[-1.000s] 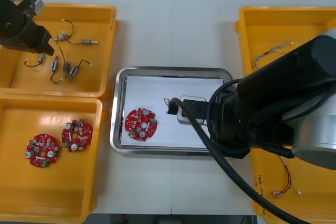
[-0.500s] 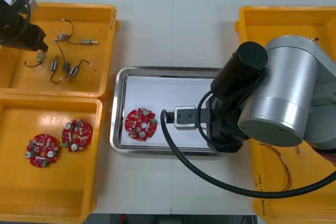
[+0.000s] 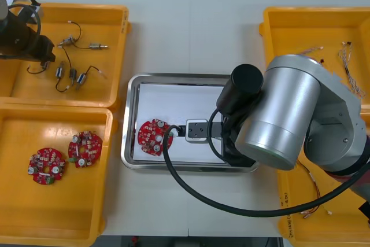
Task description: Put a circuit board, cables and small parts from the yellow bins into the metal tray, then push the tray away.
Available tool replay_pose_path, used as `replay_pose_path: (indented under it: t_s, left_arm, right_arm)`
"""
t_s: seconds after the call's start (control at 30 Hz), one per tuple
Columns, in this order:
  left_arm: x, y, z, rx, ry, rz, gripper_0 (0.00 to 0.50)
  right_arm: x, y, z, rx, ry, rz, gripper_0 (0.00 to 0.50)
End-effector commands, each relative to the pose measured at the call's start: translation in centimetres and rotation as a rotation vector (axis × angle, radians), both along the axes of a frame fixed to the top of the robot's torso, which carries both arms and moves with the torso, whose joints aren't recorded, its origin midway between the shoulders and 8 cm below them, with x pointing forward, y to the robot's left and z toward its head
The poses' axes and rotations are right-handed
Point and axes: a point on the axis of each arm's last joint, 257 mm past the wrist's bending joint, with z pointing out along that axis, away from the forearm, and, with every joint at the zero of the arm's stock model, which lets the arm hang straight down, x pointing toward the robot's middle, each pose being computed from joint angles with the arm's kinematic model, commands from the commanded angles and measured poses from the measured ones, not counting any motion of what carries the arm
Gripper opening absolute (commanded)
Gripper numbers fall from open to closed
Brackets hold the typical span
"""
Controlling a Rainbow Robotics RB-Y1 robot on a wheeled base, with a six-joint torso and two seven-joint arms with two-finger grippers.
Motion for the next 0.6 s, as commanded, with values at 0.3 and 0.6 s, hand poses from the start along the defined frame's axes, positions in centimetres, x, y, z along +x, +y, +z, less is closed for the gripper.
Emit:
replay_pose_path:
  t_s: [0.3,0.6]
  left_arm:
    - [1.7,-1.9,0.5,0.066,-0.023,-0.115,0.5]
    - [1.7,-1.5,-0.7,0.082,-0.017,-0.11,0.5]
  right_arm:
    - [1.1,1.5,-2.4,0.007,0.034,0.021,0.0]
    - [1.9,2.6,-3.9,0.038,0.05,0.025,0.0]
